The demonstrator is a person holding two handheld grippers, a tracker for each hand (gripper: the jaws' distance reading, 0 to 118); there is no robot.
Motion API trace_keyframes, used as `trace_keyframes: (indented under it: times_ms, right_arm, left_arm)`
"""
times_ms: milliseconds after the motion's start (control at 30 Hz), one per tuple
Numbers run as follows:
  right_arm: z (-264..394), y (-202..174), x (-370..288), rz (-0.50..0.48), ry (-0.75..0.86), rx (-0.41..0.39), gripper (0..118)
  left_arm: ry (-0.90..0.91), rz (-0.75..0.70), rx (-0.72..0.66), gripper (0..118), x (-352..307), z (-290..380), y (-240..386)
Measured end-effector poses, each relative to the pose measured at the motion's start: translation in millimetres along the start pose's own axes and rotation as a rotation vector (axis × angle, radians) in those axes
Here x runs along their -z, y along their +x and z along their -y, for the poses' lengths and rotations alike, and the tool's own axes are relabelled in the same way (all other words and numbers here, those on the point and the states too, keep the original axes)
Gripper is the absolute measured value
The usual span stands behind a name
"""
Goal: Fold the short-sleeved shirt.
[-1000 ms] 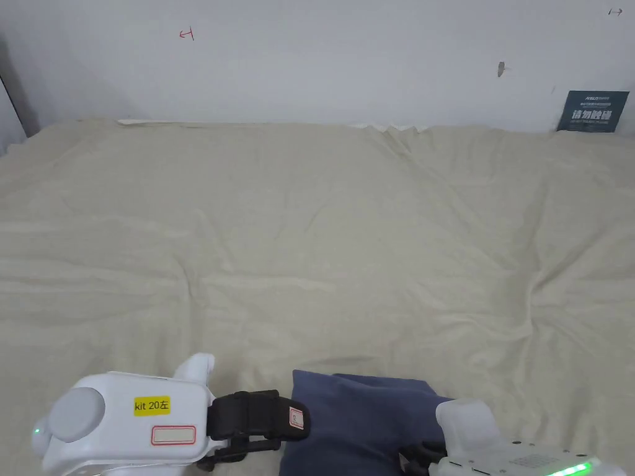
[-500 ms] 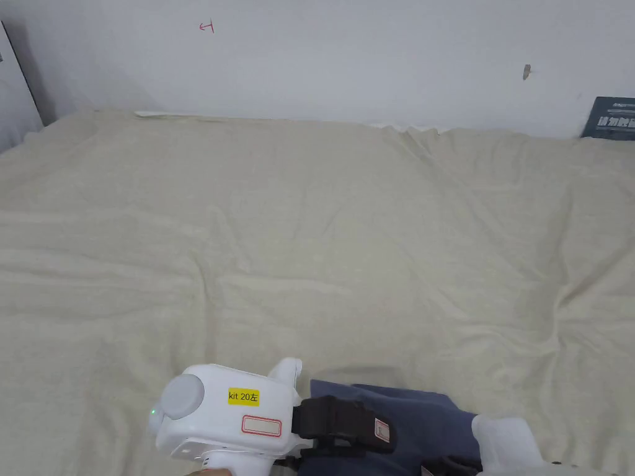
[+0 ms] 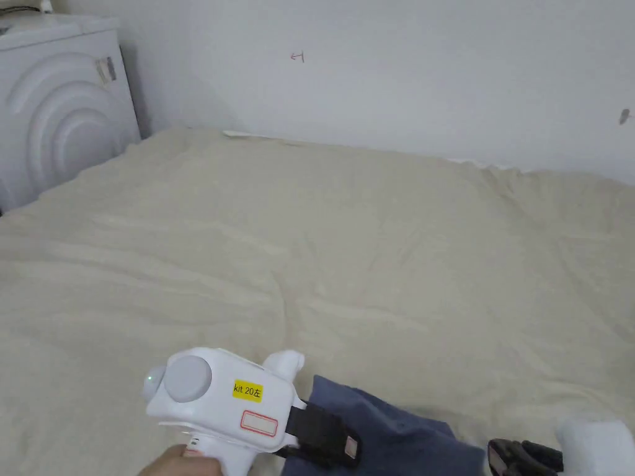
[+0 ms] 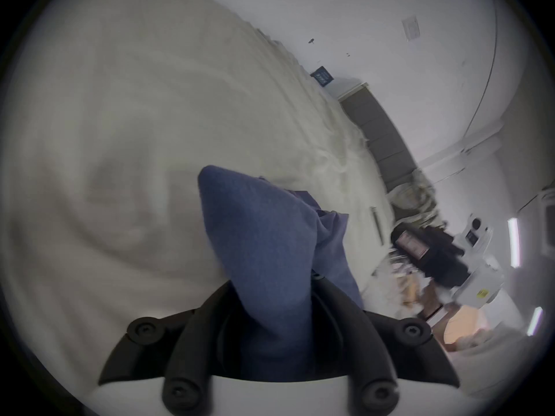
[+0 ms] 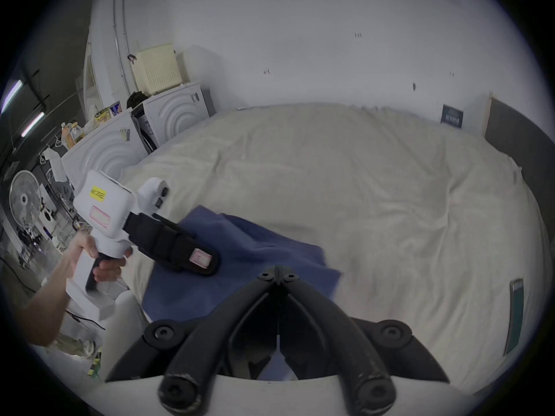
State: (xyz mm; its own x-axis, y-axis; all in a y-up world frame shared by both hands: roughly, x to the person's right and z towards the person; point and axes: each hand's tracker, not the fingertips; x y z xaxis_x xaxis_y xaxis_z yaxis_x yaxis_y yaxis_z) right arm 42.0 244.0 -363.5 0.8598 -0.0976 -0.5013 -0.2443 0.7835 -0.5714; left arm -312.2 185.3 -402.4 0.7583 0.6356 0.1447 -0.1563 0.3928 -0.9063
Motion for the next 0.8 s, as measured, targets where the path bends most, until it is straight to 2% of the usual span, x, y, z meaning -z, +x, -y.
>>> trace_keyframes:
  times_ms: [67,267,433,533,700,800]
  right_arm:
    - [-4.1,-12.3,4.0,-0.008,0.015,-0.030,0]
    - [-9.5,-36.9,25.4,-0.051,0.014,-0.022,0]
    - [-11.0,-49.3,39.5,-0.059,-0.017,-0.034,0]
    - [-18.6,-60.6,44.7,-0.068,-0.038,-0.026,0]
    - [-20.0,-69.7,55.9,-0.075,-0.066,-0.008,0]
    - [-22.5,-73.5,61.0,-0.072,-0.096,-0.024,0]
  left_arm:
    - [0.008,-0.103,0.003,21,-34.7,-9.7,-23.4]
    - [0.081,-0.377,-0.057,21,-126.9,-34.0,-90.5]
    - [0.062,-0.615,-0.098,21,-182.8,-44.4,-139.9]
    - [0.028,-0.745,-0.100,21,-203.8,-54.2,-161.7]
    - [-0.040,-1.107,-0.011,21,-218.6,-72.4,-189.2]
    - [-0.004,-1.183,-0.033,21,-227.0,-78.8,-210.5]
